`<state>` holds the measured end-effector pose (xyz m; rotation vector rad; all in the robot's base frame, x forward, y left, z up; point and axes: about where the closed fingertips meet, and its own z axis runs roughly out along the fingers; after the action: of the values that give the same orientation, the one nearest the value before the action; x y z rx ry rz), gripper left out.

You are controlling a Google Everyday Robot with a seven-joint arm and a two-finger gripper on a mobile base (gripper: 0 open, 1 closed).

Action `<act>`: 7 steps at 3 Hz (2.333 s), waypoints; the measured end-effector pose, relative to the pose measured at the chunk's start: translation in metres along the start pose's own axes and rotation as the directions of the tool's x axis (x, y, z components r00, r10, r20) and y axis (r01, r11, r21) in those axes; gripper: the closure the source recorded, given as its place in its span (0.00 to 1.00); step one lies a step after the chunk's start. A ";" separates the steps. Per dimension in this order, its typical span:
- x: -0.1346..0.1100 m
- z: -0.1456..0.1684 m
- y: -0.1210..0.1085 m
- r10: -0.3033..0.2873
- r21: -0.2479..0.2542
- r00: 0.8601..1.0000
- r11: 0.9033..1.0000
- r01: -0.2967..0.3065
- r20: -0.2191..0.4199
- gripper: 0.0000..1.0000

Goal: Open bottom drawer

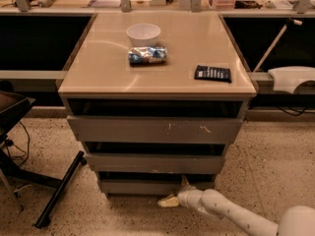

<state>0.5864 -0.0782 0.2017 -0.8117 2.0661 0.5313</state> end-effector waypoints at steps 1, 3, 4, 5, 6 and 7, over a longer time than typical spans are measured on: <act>0.000 0.000 0.000 0.000 0.000 1.000 1.000 0.000 0.000 0.00; -0.049 0.056 -0.032 -0.039 0.018 0.999 0.999 0.039 0.037 0.00; -0.049 0.062 -0.036 -0.046 0.026 0.998 0.999 0.045 0.040 0.00; -0.047 0.062 -0.036 -0.046 0.026 0.998 0.999 0.045 0.040 0.00; -0.014 0.057 -0.009 -0.028 0.027 1.000 0.999 0.028 -0.012 0.00; -0.014 0.057 -0.009 -0.028 0.027 1.000 0.999 0.028 -0.012 0.00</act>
Offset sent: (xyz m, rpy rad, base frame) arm 0.0822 0.0164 0.0103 -0.0449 -0.0844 0.0320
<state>0.6304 -0.0439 0.1802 -0.8282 2.0650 0.4836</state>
